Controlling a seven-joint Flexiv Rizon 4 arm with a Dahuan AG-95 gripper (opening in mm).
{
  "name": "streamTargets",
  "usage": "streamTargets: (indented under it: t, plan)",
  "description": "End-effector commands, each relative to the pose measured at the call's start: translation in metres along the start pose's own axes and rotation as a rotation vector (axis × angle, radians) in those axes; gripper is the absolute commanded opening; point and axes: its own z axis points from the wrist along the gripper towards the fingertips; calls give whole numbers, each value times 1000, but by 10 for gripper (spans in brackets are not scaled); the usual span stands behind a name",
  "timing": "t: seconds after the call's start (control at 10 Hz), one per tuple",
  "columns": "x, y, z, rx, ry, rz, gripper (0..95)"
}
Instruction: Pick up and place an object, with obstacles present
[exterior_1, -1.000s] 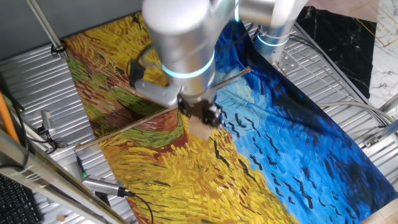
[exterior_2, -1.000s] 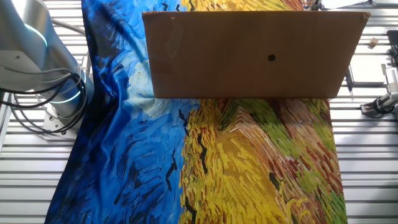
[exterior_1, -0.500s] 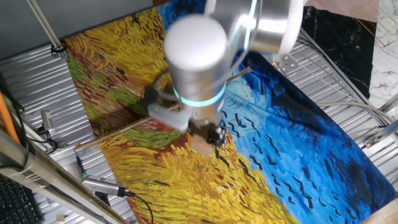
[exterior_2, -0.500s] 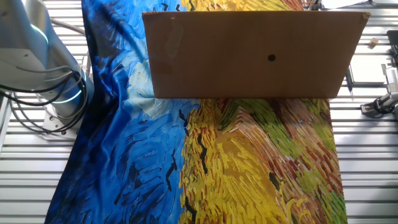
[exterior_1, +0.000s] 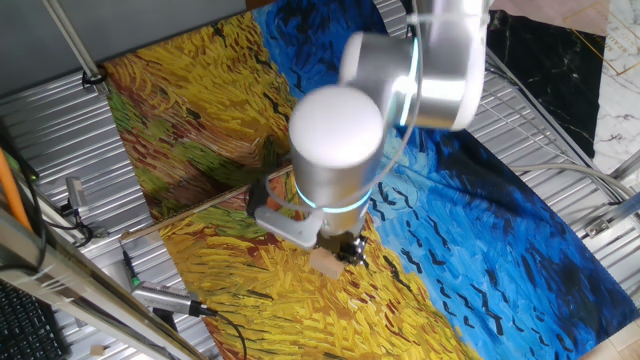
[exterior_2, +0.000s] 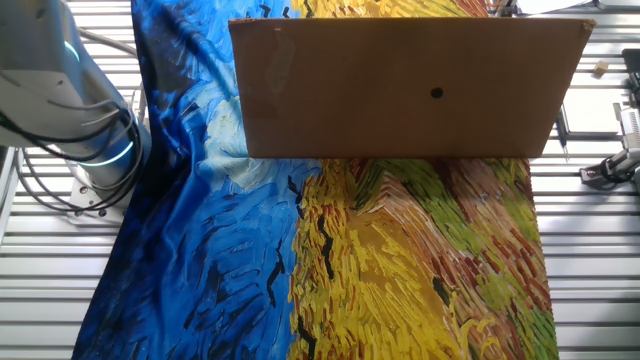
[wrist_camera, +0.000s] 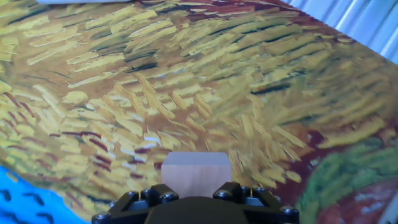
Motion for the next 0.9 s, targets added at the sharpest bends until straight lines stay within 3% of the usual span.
streamTargets:
  t: [0.1, 0.4, 0.9]
  plan:
    - [-1, 4, 12, 6, 4, -3, 0]
    - [-5, 8, 32, 24, 30, -23, 0]
    - [-3, 15, 59, 34, 30, -22, 0]
